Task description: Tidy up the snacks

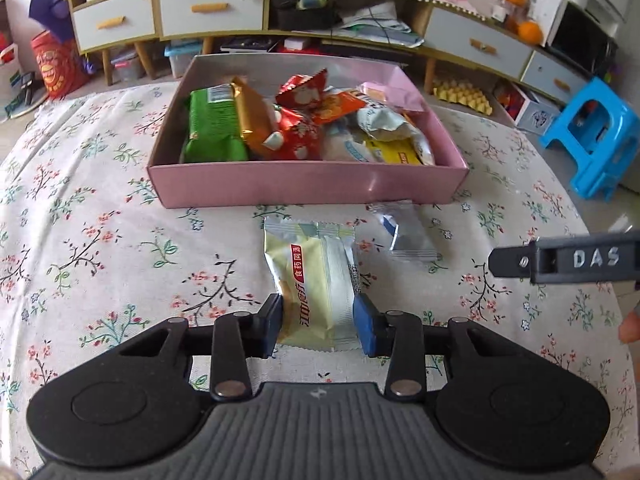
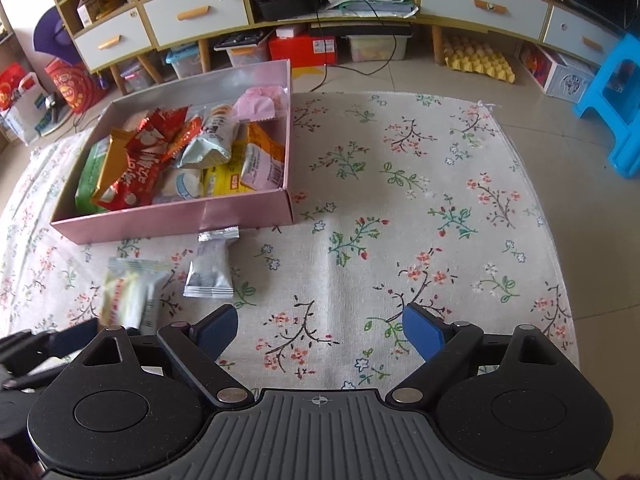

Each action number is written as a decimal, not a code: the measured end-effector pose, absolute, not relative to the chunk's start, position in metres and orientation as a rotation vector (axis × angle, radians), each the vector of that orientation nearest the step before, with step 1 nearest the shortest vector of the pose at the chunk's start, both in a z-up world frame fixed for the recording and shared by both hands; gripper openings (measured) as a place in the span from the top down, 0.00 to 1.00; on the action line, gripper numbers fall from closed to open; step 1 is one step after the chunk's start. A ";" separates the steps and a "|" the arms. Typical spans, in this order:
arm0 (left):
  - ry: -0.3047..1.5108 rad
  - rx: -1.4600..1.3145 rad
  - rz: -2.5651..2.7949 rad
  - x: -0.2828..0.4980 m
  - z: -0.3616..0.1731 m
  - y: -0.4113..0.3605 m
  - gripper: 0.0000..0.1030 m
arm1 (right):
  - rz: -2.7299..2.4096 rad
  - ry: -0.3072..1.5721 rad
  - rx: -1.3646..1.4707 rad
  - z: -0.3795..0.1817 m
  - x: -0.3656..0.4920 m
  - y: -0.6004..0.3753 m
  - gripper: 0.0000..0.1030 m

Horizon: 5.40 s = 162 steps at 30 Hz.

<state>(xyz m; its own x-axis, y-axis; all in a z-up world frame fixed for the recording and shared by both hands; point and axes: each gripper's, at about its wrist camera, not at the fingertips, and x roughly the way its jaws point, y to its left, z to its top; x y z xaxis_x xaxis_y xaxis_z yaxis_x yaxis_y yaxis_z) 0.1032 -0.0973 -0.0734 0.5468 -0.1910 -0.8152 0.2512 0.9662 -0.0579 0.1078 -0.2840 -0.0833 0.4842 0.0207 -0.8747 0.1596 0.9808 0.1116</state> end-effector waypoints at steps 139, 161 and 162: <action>0.721 0.154 -0.157 0.049 -0.006 -0.044 0.46 | 0.040 0.777 0.240 -0.023 0.004 -0.203 0.38; 0.736 0.137 -0.110 0.042 -0.012 -0.041 0.22 | -0.084 0.760 0.090 -0.037 0.000 -0.181 0.12; 0.736 0.135 -0.110 0.042 -0.012 -0.041 0.21 | -0.090 0.763 0.095 -0.037 0.000 -0.182 0.11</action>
<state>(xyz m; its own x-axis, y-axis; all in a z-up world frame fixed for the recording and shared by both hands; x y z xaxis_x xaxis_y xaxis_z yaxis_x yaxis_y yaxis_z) 0.0424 -0.0406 -0.0117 0.7363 -0.0520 -0.6746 0.1469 0.9855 0.0844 0.0004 -0.1815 -0.0367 0.7196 -0.0467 -0.6928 0.1154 0.9919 0.0531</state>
